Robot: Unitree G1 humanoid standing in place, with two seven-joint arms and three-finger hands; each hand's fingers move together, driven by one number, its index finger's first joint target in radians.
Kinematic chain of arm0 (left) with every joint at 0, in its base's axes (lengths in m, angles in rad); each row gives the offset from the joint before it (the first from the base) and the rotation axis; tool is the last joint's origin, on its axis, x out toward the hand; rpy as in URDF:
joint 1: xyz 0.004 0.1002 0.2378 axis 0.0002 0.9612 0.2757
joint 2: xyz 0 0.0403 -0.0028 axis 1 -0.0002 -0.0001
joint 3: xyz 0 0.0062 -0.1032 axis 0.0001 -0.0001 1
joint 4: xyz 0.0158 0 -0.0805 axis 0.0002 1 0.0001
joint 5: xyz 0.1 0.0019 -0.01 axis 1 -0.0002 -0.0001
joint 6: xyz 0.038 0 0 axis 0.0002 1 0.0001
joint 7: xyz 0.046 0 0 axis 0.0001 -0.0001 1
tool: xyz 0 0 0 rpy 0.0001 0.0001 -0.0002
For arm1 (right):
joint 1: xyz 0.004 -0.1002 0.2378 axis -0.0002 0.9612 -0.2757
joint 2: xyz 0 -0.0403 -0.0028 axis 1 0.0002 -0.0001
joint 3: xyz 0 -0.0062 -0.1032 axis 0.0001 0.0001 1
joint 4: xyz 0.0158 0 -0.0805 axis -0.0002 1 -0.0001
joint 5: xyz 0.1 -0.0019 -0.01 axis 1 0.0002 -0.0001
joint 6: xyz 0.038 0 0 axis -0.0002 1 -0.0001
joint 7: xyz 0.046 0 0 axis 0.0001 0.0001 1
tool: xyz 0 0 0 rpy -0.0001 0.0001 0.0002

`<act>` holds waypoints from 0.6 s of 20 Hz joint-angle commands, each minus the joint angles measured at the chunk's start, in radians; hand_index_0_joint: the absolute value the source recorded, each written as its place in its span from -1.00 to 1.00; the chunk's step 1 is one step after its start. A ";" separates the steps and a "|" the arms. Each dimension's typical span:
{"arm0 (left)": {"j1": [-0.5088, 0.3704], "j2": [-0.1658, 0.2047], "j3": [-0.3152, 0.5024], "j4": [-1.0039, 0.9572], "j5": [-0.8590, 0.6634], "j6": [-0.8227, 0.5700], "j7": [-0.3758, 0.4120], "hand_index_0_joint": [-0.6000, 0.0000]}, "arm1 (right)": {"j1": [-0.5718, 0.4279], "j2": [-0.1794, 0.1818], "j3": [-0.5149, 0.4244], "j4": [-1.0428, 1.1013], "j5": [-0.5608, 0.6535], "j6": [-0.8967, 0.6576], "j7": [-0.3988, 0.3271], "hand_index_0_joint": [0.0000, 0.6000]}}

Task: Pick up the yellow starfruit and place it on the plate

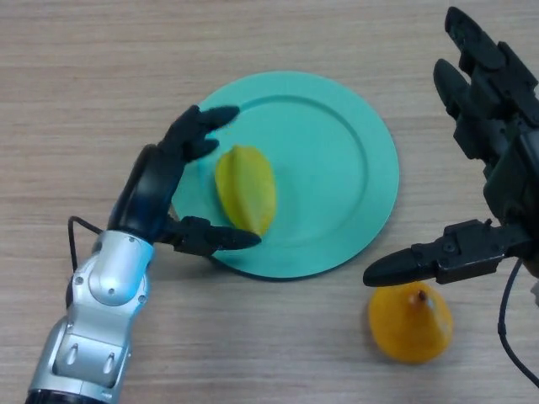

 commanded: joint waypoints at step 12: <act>0.155 0.086 0.157 -0.543 -0.250 0.005 -0.074 1.00 | -0.046 -0.010 -0.029 0.018 -0.009 -0.198 0.003 -1.00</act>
